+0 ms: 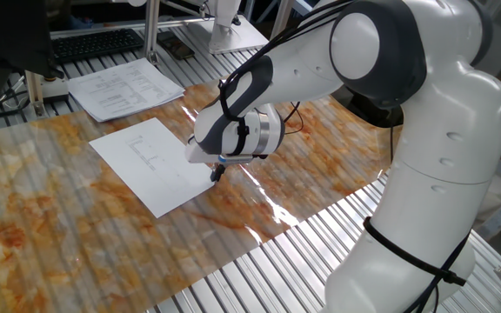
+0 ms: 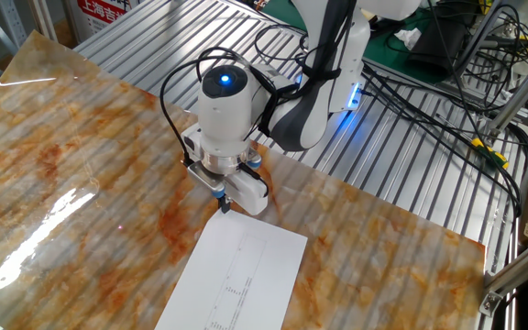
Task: Flip over and spread out the paper that is laid flat on the table
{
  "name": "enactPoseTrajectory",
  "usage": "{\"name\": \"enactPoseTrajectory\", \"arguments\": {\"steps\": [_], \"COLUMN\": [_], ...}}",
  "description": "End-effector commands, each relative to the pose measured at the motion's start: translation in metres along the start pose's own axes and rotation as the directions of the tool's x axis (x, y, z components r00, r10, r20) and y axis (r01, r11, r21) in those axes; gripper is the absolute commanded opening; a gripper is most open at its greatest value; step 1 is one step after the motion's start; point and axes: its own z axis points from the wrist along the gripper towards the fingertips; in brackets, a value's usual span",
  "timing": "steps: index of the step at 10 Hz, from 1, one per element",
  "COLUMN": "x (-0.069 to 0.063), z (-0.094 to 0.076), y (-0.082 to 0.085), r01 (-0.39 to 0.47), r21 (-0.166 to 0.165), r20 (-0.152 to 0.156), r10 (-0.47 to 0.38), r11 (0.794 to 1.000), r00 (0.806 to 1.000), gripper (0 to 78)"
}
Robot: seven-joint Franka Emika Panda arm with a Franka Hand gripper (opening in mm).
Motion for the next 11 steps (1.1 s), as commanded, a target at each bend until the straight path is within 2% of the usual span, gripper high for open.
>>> {"name": "enactPoseTrajectory", "arguments": {"steps": [1,5,7,11], "x": [-0.005,-0.009,-0.015,-0.021], "z": [-0.015,-0.033,-0.055,-0.078], "y": [0.004,0.008,0.011,0.011], "r01": [-0.023,-0.03,-0.04,-0.046], "r21": [-0.003,-0.001,0.004,0.014], "r20": [0.015,0.011,-0.003,-0.003], "r10": [0.023,0.03,0.04,0.046], "r11": [1.0,1.0,0.999,0.999], "r00": [1.0,0.999,0.999,0.999], "gripper": [1.1,1.1,1.1,1.1]}}
